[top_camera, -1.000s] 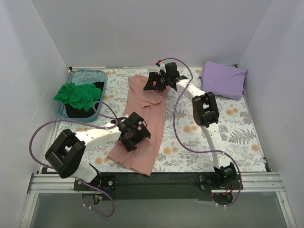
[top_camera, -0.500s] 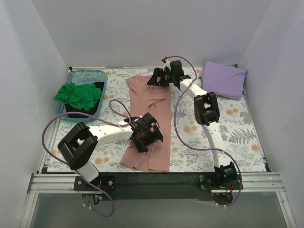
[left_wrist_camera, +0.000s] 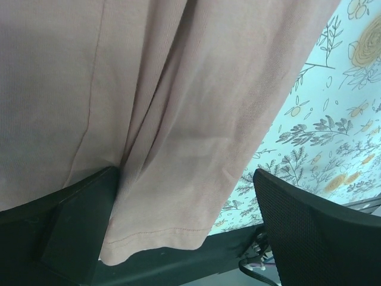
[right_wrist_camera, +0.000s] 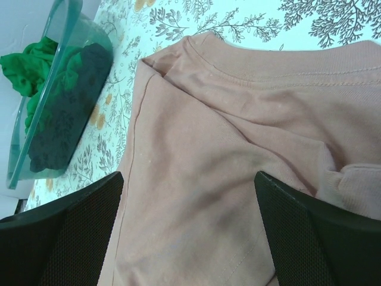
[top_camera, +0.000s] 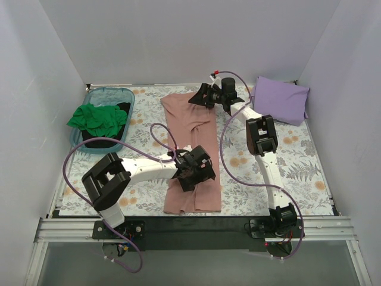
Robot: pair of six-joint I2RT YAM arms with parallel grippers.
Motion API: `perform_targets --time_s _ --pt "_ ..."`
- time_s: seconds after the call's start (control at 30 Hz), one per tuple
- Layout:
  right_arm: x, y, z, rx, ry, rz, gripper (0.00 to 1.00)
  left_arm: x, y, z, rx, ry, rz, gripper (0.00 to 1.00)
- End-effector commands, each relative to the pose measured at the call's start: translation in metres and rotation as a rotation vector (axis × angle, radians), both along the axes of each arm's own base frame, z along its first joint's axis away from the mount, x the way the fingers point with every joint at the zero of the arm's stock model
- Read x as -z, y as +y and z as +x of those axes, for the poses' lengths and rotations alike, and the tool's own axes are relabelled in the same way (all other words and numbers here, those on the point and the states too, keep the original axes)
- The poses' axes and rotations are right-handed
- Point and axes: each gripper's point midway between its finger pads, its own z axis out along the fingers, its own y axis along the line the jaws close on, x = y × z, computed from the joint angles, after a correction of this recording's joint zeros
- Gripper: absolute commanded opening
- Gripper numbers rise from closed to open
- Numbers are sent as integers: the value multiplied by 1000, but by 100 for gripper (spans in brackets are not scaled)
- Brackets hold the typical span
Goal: Fold and stack the t-shirts
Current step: Fold the tshirt
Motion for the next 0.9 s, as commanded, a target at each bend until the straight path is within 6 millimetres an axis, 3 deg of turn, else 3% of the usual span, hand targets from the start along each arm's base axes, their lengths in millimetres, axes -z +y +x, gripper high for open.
perform_targets --time_s 0.0,0.07,0.1,0.13,0.2,0.23,0.27,0.3,0.33,0.37,0.4,0.47,0.5,0.57,0.6,0.63,0.73,0.77,0.8,0.83,0.87 --pt "-12 -3 4 3 -63 12 98 -5 0 -1 -258 69 -8 96" --pt "-22 -7 -3 -1 -82 -6 98 -15 6 7 -281 17 6 96" --pt "-54 -8 -5 -3 -131 0 99 -21 6 11 -283 -6 3 96" --pt "-66 -9 -9 -5 -147 -3 98 -34 9 18 -282 -54 -2 96" --pt "-75 -15 -19 2 -145 -30 99 -53 8 24 -264 -102 -4 97" --pt "-105 -16 -25 6 -183 -34 98 -59 11 27 -261 -122 4 97" --pt "-113 -20 -27 20 -215 -69 99 -67 16 29 -265 -152 17 97" --pt "-101 -26 -38 28 -170 -116 98 -72 22 29 -256 -161 41 97" --pt "-128 -32 -47 50 -213 -134 98 -75 27 28 -255 -170 55 97" --pt "-130 -35 -53 81 -234 -180 99 -81 36 25 -266 -170 70 97" --pt "-129 -43 -76 91 -217 -209 98 -84 39 24 -253 -180 71 98" --pt "-122 -53 -100 142 -189 -261 98 -90 54 16 -259 -176 79 98" --pt "-116 -63 -130 149 -157 -282 98 -91 63 13 -276 -183 89 98" --pt "-100 -75 -163 218 -94 -331 98 -71 100 -4 -322 -137 197 98" --pt "-119 -81 -184 241 -118 -325 98 -71 114 -11 -349 -134 203 98" --pt "-78 -85 -221 228 -30 -387 99 -60 129 -20 -351 -114 247 98" --pt "-64 -107 -281 297 35 -477 98 -48 164 -47 -371 -50 312 98" --pt "-37 -109 -315 285 74 -537 98 -33 179 -58 -364 -21 351 98" --pt "-29 -114 -335 279 105 -565 98 -30 180 -63 -358 -10 337 98" --pt "-34 -115 -350 283 102 -546 98 -31 176 -70 -336 12 283 98" --pt "-13 -121 -374 293 163 -573 98 -30 173 -73 -278 11 261 98"
